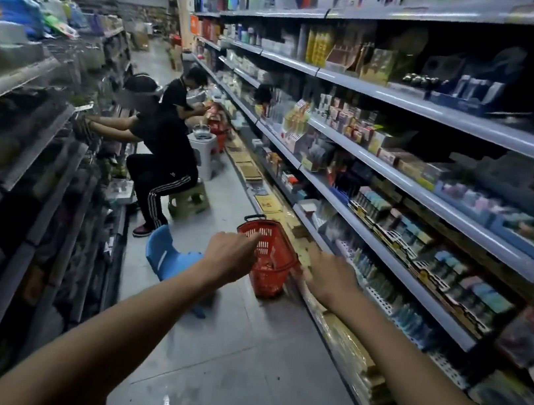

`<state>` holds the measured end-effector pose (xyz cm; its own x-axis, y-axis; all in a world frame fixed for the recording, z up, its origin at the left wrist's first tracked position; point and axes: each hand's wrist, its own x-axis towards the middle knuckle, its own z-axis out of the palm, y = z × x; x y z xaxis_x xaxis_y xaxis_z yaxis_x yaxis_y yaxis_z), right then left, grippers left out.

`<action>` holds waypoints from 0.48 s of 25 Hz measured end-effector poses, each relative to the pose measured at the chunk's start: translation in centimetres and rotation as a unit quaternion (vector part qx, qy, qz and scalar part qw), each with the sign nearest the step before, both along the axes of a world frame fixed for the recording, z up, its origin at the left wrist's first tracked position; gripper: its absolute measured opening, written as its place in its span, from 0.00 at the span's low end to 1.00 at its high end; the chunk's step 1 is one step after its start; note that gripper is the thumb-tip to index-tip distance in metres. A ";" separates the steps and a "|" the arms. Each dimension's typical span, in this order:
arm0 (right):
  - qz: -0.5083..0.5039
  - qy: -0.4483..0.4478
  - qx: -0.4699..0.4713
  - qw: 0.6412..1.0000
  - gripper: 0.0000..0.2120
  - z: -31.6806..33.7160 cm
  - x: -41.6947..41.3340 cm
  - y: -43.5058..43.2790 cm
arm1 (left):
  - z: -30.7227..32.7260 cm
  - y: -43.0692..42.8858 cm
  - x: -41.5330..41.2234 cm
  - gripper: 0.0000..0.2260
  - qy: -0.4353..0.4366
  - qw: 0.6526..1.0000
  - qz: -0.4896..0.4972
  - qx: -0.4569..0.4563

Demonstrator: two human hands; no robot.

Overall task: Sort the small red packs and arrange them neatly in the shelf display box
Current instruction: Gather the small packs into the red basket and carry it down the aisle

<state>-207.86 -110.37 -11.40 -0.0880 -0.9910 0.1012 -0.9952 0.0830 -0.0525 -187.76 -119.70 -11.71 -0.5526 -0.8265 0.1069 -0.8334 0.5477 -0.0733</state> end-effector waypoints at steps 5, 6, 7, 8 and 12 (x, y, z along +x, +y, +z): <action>0.021 -0.013 -0.012 1.000 0.20 -2.4 1.3 -16.2 | -2.3 -13.7 1.0 0.16 -0.020 0.999 0.025 0.013; 0.021 -0.025 0.002 0.999 0.22 -3.0 1.4 -19.3 | -2.8 -16.6 1.2 0.20 -0.021 0.999 0.025 0.017; 0.024 -0.032 0.014 0.999 0.23 -3.8 1.5 -22.4 | -3.3 -19.5 1.5 0.22 -0.017 0.999 0.023 0.020; 0.026 -0.037 0.019 0.999 0.23 -4.4 1.4 -25.4 | -3.7 -22.2 1.8 0.23 -0.013 0.999 0.021 0.022; 0.043 0.000 0.067 0.997 0.13 -6.7 1.2 -39.6 | -4.0 -35.9 4.6 0.13 -0.017 0.999 -0.017 0.026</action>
<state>-206.65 -150.01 -18.06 -0.0028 -0.9995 -0.0321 -0.9989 0.0043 -0.0476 -183.16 -155.55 -15.66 -0.5833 -0.8110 0.0450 -0.8116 0.5798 -0.0715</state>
